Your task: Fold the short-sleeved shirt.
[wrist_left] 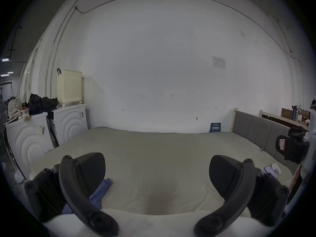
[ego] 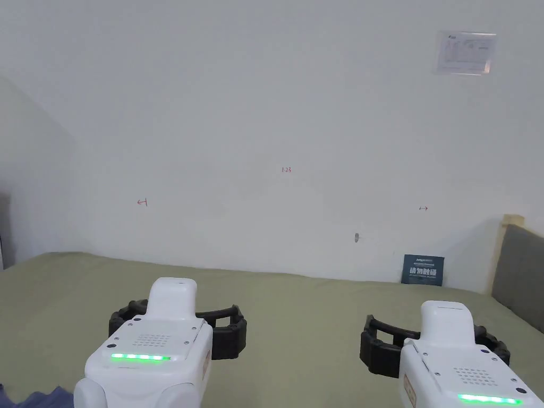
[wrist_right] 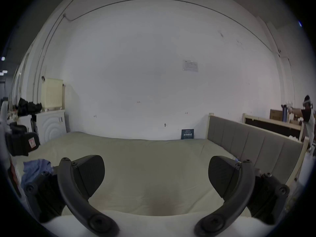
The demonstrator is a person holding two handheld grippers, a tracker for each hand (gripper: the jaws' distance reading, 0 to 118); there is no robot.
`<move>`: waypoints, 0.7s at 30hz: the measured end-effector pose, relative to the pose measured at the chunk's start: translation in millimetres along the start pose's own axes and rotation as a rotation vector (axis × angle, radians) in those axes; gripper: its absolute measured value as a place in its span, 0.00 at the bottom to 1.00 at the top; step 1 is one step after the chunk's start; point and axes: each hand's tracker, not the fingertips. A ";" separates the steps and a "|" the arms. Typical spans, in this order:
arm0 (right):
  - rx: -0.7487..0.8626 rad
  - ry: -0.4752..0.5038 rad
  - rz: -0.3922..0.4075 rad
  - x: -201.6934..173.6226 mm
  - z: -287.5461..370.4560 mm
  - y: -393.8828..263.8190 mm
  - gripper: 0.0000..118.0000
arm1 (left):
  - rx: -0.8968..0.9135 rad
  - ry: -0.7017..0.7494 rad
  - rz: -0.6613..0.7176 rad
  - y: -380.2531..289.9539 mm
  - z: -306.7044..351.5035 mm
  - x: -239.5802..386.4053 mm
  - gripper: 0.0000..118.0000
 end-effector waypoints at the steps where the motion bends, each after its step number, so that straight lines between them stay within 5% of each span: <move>1: 0.000 0.001 0.007 -0.6 -0.6 -1.2 1.00 | -0.004 -0.004 0.005 -0.1 0.1 -1.3 1.00; 6: -0.033 0.007 0.013 -2.4 0.6 -5.0 0.98 | -0.021 -0.002 0.012 -7.9 7.0 -14.7 1.00; 7: -0.040 0.013 0.014 -2.6 1.6 -5.8 0.91 | -0.026 -0.010 0.015 -9.6 6.4 -16.9 0.94; 8: -0.038 0.014 0.013 -3.5 3.3 -6.9 0.76 | -0.030 -0.021 0.015 -9.9 6.6 -16.7 0.78; 9: -0.032 0.004 0.017 -4.8 2.1 -8.6 0.49 | -0.028 -0.021 0.013 -10.4 6.8 -15.9 0.38; 10: -0.023 -0.025 0.037 -6.5 0.9 -9.1 0.07 | -0.026 -0.014 0.004 -12.0 5.2 -14.0 0.00; 11: -0.021 -0.042 0.033 -7.0 -0.2 -10.1 0.00 | -0.020 -0.002 -0.001 -15.9 4.1 -13.4 0.00; 21: -0.066 -0.050 0.002 4.0 -4.8 -19.9 0.00 | -0.050 -0.047 0.012 -18.4 -2.2 -27.0 0.00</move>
